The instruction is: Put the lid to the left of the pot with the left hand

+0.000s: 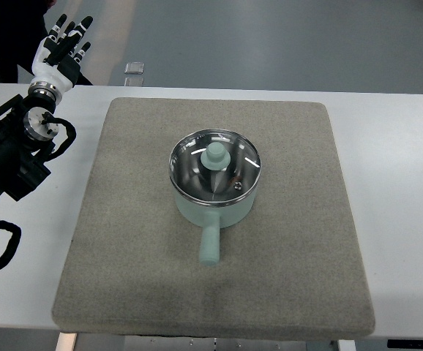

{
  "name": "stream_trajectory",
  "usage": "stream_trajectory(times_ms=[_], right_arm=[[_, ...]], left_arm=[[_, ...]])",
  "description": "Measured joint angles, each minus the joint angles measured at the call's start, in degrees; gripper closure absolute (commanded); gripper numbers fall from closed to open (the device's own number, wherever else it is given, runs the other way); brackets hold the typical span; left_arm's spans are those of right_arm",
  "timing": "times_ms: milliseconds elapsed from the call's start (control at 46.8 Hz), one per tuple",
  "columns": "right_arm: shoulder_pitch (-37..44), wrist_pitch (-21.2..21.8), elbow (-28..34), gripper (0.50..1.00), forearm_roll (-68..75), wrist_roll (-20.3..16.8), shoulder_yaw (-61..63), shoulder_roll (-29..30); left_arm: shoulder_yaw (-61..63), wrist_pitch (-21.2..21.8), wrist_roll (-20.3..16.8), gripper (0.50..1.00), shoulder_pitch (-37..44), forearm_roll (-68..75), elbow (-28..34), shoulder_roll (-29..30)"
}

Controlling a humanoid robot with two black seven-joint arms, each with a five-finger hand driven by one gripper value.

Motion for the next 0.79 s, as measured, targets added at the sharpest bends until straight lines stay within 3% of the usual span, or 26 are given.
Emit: stream_trajectory(times_ms=[790], right_arm=[[0.00, 0.00, 0.02, 0.579, 0.00, 0.00, -0.01, 0.00]], left_arm=[[0.70, 0.86, -0.88, 0.501, -0.08, 0.62, 0.00, -0.42]])
